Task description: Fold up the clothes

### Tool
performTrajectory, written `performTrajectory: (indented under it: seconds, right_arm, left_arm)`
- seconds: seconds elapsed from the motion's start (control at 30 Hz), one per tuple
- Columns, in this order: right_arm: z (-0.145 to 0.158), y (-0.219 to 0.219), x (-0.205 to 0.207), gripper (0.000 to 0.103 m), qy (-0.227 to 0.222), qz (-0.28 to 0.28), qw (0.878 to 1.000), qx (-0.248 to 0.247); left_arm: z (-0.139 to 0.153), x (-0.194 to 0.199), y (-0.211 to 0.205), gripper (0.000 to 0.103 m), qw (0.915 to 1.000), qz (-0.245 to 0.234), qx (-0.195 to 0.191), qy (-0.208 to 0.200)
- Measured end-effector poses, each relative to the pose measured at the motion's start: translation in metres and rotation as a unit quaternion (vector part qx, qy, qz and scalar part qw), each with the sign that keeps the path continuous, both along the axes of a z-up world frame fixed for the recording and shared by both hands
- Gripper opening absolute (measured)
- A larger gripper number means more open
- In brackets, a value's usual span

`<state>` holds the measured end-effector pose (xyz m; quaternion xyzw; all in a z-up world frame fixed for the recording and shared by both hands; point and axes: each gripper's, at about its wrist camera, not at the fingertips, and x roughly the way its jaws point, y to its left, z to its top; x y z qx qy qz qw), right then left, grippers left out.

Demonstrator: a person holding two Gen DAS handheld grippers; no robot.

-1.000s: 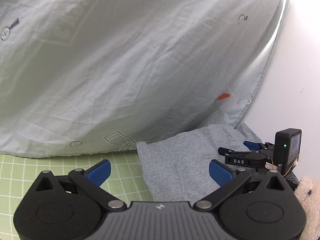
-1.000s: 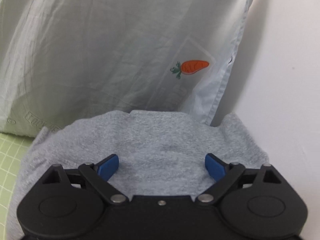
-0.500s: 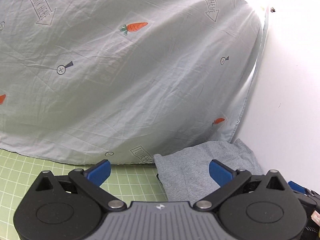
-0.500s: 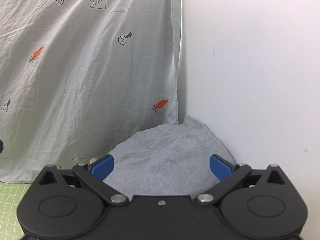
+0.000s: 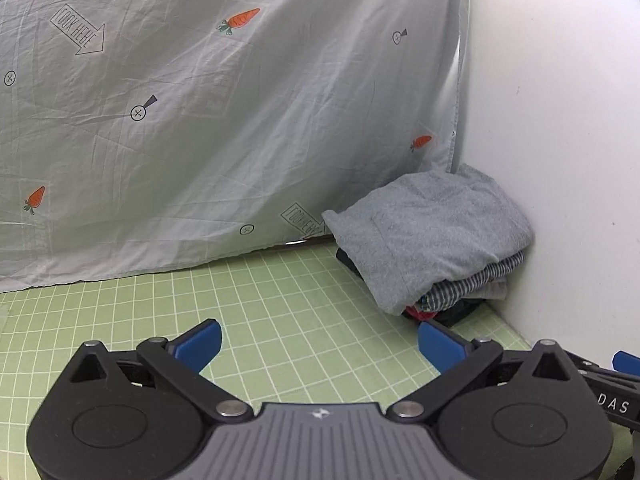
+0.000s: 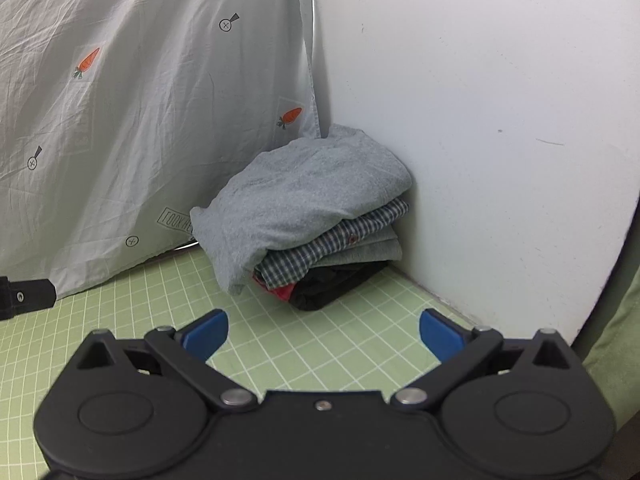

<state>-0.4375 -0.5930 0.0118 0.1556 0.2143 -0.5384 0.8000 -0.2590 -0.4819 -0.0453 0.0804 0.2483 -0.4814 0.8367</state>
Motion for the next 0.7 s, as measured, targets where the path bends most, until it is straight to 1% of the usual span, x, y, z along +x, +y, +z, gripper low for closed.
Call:
performTrajectory:
  seconds: [0.13, 0.23, 0.7]
  right_arm:
    - [-0.009, 0.017, -0.004, 0.103, 0.006, -0.001, 1.000, 0.014]
    - [-0.012, 0.026, -0.004, 0.103, 0.008, 0.003, 1.000, 0.020]
    - [-0.009, 0.048, 0.008, 0.103, 0.002, 0.001, 1.000, 0.017]
  left_arm:
    - [-0.011, -0.004, 0.011, 0.103, 0.9997, -0.010, 0.022, 0.011]
    - [-0.016, -0.007, 0.018, 0.103, 0.9993, -0.013, 0.034, 0.003]
    - [-0.018, -0.007, 0.037, 0.103, 0.9980, -0.036, 0.049, -0.016]
